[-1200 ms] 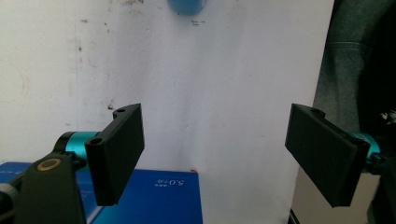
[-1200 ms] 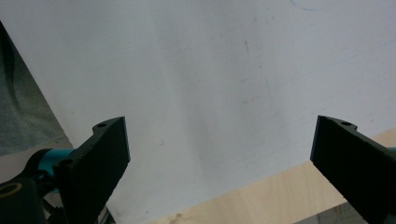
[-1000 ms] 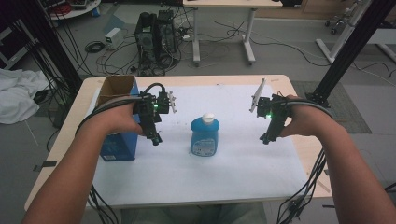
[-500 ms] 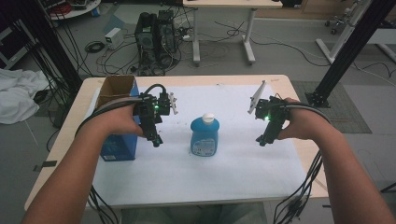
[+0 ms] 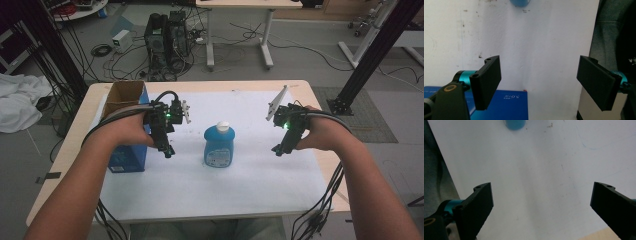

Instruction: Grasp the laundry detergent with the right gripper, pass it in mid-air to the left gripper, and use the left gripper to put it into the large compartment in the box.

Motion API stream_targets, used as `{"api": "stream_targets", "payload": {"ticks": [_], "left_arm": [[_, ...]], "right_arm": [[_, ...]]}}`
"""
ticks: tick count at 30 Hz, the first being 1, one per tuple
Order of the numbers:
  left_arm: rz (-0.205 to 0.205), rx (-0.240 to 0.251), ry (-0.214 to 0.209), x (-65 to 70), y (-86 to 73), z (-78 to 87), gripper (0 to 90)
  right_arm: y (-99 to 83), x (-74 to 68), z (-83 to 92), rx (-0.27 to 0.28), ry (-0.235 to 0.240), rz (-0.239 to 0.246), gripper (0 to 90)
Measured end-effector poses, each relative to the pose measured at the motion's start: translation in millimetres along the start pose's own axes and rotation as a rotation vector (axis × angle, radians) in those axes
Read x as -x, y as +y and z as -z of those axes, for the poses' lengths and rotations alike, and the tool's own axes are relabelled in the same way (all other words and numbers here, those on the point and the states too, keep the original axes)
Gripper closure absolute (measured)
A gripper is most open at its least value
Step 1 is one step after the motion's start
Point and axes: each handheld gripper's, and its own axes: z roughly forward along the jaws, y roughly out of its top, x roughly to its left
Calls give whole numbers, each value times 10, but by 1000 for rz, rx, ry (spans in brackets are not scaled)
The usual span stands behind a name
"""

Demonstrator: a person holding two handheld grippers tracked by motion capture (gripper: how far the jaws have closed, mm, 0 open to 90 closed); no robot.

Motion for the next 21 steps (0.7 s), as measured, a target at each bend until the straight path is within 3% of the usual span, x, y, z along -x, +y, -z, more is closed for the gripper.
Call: {"api": "stream_targets", "payload": {"ticks": [9,21], "left_arm": [[-3,-1,0,-14,-14,-31,197],[-5,8,-1,-2,-27,-33,197]], "right_arm": [[-58,31,-76,132,49,-23,36],[16,-19,-253,195,81,-44,33]]}}
